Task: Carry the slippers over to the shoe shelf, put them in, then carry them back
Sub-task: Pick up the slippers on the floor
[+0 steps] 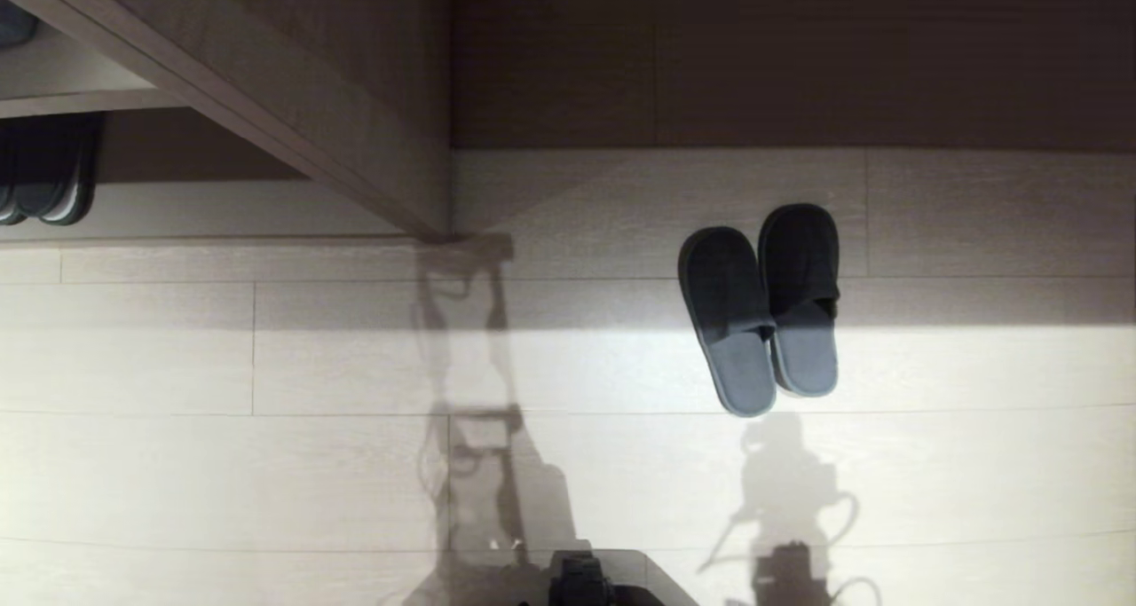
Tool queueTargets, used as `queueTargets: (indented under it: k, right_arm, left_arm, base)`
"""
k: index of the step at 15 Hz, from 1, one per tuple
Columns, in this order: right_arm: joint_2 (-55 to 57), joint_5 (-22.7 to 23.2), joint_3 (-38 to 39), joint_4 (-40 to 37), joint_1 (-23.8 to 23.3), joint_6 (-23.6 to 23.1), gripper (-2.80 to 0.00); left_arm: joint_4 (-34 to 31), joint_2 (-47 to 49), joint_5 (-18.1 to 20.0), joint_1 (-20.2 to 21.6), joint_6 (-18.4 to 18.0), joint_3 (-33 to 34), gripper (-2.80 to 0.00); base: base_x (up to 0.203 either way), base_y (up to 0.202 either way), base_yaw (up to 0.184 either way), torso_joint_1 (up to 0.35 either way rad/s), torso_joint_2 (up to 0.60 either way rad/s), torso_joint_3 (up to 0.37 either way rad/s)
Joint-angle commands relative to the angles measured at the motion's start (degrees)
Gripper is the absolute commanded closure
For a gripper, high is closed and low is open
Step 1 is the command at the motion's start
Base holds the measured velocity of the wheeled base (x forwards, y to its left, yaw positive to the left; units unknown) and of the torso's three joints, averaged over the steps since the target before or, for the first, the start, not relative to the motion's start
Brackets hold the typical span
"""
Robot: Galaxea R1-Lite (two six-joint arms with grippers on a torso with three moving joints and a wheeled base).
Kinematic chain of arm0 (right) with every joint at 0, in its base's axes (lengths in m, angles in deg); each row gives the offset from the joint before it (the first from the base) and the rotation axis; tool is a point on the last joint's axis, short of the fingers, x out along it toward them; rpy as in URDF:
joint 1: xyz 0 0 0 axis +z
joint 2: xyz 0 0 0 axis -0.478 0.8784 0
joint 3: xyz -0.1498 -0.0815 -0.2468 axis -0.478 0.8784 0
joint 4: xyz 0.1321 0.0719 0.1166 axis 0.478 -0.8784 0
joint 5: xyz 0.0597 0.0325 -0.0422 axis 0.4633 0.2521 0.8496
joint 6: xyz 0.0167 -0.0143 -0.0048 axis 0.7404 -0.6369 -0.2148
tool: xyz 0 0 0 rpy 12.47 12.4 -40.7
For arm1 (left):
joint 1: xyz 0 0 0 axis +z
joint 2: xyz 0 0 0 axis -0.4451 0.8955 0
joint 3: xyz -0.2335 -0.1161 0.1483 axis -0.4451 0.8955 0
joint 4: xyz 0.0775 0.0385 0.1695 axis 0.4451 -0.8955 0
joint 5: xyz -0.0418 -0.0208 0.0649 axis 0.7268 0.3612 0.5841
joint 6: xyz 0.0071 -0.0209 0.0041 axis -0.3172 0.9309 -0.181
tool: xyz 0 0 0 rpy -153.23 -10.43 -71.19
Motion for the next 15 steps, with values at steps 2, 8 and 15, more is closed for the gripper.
queueTargets:
  k: [2, 8, 15]
  right_arm:
    - [-0.08, 0.01, 0.09, -0.04, -0.02, -0.02, 0.0]
    - [-0.01, 0.01, 0.09, -0.04, -0.02, -0.02, 0.0]
    - [-0.01, -0.07, 0.09, -0.04, -0.02, -0.02, 0.0]
  left_arm:
    - [-0.04, 0.0, -0.03, 0.01, 0.03, 0.0, 0.0]
    - [-0.04, 0.0, -0.03, 0.01, 0.03, 0.0, 0.0]
    - [-0.04, 0.0, -0.03, 0.01, 0.03, 0.0, 0.0]
  base:
    - [0.0, 0.0, 0.0, 0.001, 0.0, -0.194]
    - [0.0, 0.0, 0.0, 0.004, 0.0, -0.199]
    - [0.0, 0.0, 0.0, -0.001, 0.0, -0.199]
